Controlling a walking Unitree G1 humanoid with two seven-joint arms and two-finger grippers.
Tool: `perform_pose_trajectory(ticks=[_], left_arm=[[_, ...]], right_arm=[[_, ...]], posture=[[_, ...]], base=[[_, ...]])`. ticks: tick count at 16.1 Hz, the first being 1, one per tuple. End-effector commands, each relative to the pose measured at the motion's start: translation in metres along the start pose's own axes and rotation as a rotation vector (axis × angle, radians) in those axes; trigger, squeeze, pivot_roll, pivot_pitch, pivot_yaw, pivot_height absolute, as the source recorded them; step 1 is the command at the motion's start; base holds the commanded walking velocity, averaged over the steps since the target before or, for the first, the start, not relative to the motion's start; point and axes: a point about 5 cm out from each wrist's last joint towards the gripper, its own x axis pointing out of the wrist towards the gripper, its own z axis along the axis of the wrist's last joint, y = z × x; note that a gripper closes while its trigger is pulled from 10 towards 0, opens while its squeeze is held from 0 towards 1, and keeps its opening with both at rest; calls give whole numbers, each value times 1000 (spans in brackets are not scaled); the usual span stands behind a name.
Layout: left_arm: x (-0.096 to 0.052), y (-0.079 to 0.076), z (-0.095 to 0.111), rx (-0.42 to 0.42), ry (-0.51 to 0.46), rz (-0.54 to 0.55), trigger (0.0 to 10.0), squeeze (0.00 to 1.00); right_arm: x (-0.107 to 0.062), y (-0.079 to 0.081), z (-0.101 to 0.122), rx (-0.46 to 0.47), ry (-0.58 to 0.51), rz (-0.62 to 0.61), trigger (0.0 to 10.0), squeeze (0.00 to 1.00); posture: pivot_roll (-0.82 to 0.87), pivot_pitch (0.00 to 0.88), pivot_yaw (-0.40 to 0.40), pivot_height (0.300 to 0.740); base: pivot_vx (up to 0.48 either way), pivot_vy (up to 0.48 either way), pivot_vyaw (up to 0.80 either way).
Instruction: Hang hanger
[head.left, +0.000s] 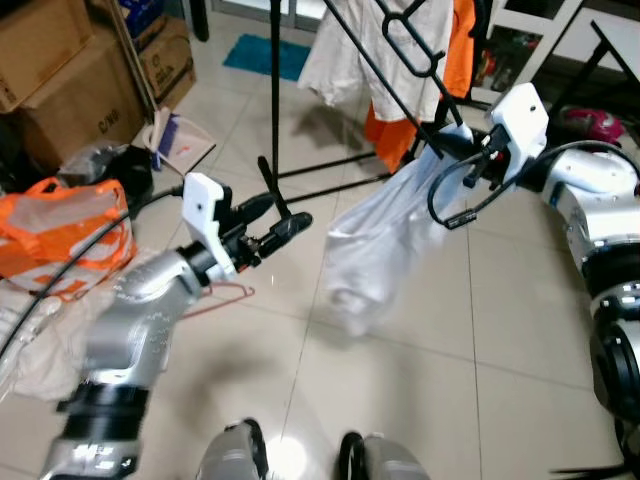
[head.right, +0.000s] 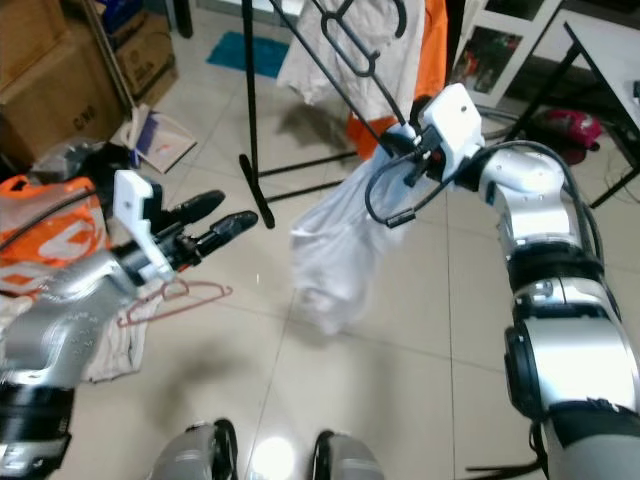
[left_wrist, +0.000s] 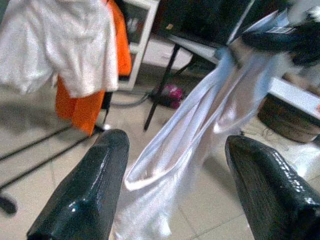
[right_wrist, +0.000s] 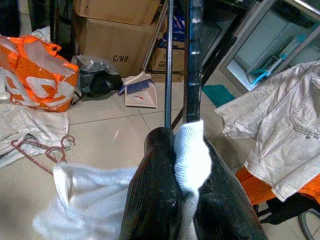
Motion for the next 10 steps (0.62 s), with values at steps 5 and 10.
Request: perform_pose_trajectory(ticks=[5,10], left_arm=[[13,36,-39,-165,84,345,10000,0],[13,52,-35,-200,90,357,10000,0]], right_arm=[[-11,3,21,-52,-128,-2,0,0],[-17,12,39,-67,-196,15,0,0]], posture=[[-118,166,-80,740],[-127,183,-66,740]], base=[[0,0,0],[0,0,0]])
